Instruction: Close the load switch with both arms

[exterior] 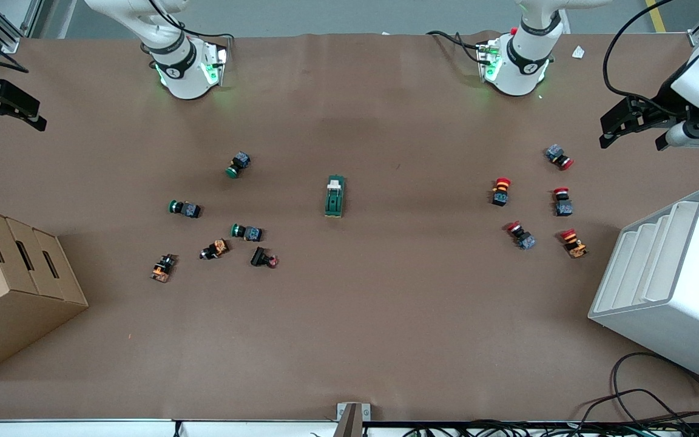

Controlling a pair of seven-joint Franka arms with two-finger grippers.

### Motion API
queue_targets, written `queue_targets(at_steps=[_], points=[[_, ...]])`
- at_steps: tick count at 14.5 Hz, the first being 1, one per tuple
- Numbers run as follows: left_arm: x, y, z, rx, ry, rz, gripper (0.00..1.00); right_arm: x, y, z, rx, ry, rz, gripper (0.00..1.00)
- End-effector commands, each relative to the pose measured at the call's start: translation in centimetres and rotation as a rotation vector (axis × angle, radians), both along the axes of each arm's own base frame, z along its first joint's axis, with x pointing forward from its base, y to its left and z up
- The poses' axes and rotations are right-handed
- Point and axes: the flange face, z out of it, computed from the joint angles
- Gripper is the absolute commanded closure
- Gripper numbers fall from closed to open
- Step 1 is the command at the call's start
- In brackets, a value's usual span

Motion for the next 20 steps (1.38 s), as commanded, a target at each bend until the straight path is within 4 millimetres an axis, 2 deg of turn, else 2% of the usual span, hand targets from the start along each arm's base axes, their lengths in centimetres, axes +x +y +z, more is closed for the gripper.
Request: queue_targets(at_steps=[1,2,5,6,8,10,12,15,16,18,20], points=[[0.5,-1.7,-0.2,-0.002,0.012,-0.028,0.0,-0.1,0.1,0.2,-0.012,0.022,-0.004,0.0],[0.7,-3.7,-0.9,-0.001,0.021,-0.061,0.0,-0.2,0.1,0.1,-0.012,0.034,-0.004,0.0],[2.7,-7.9,-1.6,0.002,0.02,-0.115,0.0,-0.3,0.1,-0.1,-0.005,0.04,-0.005,0.0],[2.8,-9.6,-2.3,0.011,0.028,-0.148,0.0,-0.3,0.1,-0.1,-0.005,0.04,-0.005,0.0],[2.2,-15.2,-4.7,0.012,0.062,-0.242,0.0,-0.3,0.0,-0.2,-0.002,0.043,-0.008,0.0],[1.8,-19.7,-7.1,0.016,0.07,-0.238,0.0,-0.3,-0.1,-0.2,0.003,0.042,-0.009,0.0],[-0.1,-24.8,-8.0,0.014,0.065,-0.203,0.0,-0.3,-0.1,-0.3,0.022,0.045,-0.011,0.0],[-3.7,-34.4,-13.0,0.036,0.058,-0.1,0.0,-0.3,-0.2,-0.2,0.025,0.043,-0.014,0.0],[-4.9,-37.0,-14.7,0.049,0.045,-0.061,0.0,-0.3,-0.1,-0.1,0.025,0.041,-0.013,0.0],[-7.7,-41.6,-17.8,0.066,0.02,0.065,0.0,-0.3,0.2,-0.1,0.023,0.04,0.002,0.0],[-10.5,-44.9,-21.5,0.067,-0.041,0.141,0.0,-0.2,0.5,-0.2,0.021,0.045,0.002,0.0]])
